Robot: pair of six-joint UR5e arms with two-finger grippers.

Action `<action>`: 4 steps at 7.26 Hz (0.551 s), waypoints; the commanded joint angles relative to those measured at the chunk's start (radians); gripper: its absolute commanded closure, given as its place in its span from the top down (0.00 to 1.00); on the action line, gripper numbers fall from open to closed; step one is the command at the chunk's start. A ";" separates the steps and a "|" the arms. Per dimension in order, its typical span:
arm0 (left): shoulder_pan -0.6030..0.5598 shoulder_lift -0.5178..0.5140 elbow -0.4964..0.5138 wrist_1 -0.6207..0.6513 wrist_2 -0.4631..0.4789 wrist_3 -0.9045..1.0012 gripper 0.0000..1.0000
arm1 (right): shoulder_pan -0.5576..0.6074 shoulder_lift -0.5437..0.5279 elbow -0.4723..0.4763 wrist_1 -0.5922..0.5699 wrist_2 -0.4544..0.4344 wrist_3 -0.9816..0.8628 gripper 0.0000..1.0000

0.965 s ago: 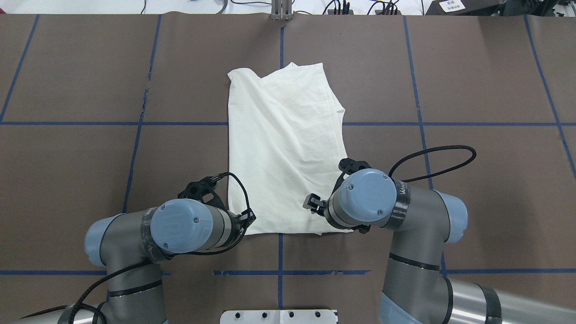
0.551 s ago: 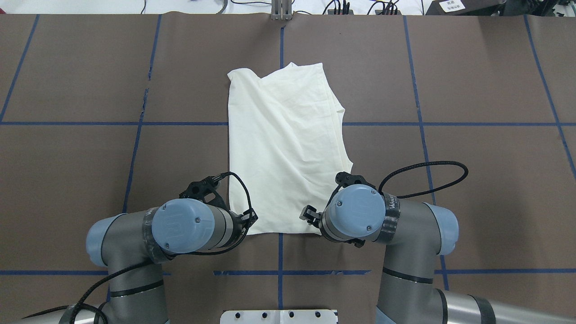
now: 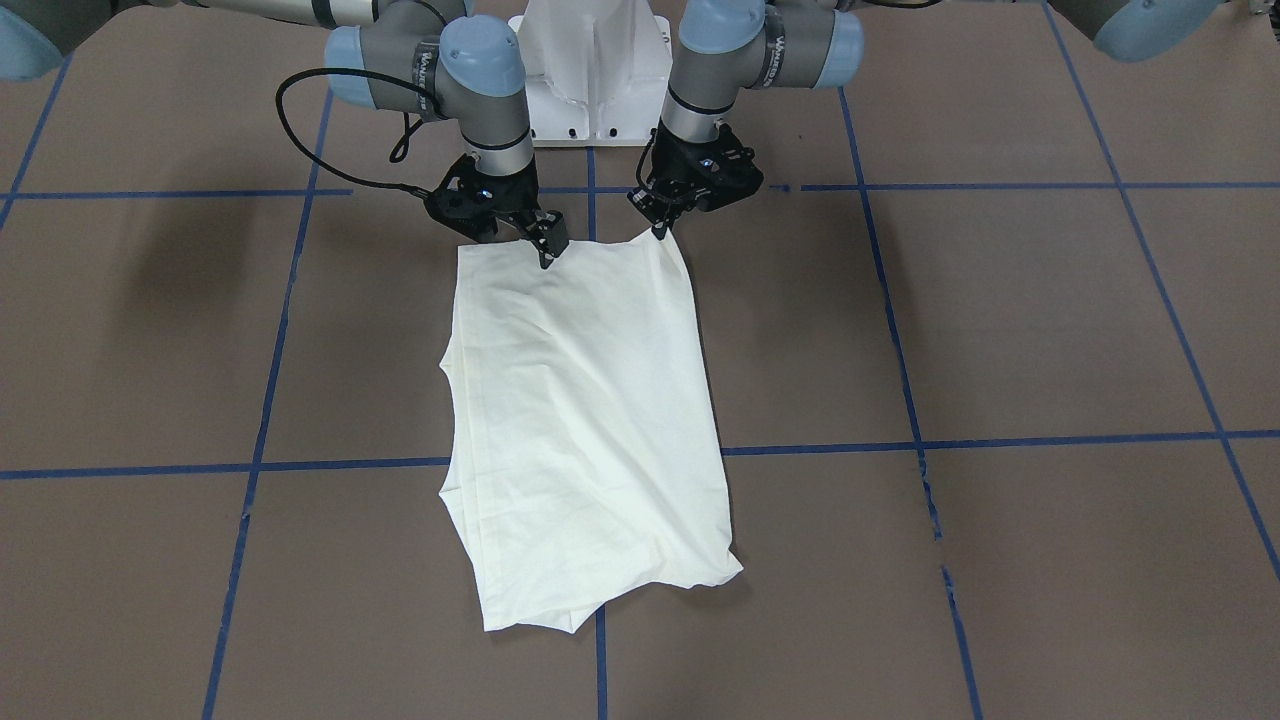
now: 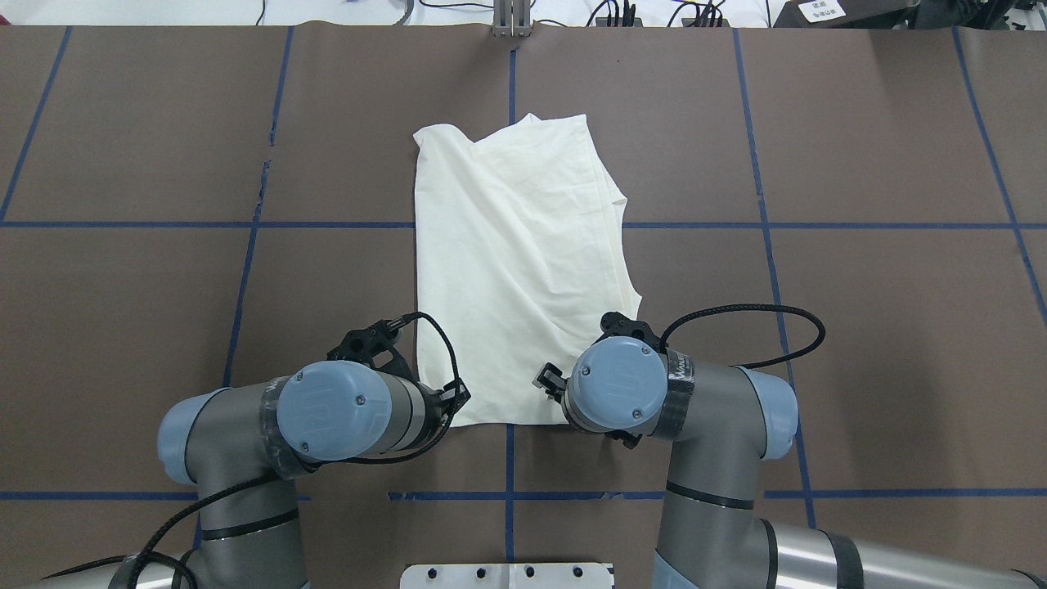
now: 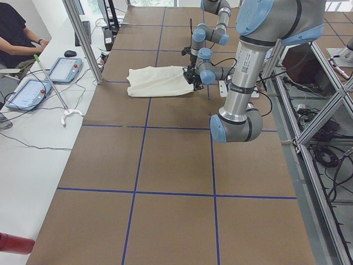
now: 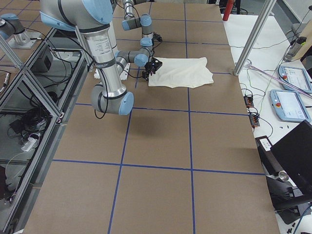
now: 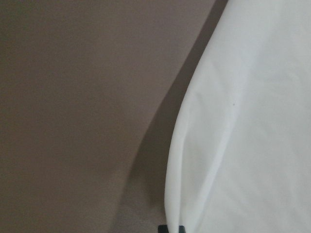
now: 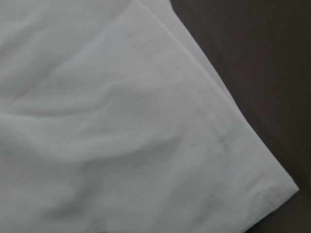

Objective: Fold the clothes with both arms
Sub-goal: 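Grasp the shirt's edge nearest the robot with both grippers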

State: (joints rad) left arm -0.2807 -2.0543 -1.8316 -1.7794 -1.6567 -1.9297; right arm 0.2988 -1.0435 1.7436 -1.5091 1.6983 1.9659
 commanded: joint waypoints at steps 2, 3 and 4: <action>0.000 -0.001 -0.006 0.000 -0.002 0.000 0.00 | 0.000 0.002 -0.009 -0.008 0.000 0.007 0.97; 0.000 -0.001 -0.006 0.000 -0.002 0.000 0.00 | 0.000 -0.007 -0.003 -0.010 0.001 0.008 0.86; 0.000 0.000 -0.006 0.000 -0.002 0.000 0.00 | 0.000 -0.004 -0.001 -0.011 0.003 0.007 0.58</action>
State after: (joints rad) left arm -0.2807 -2.0553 -1.8371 -1.7794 -1.6581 -1.9297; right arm 0.2995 -1.0457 1.7402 -1.5174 1.6992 1.9733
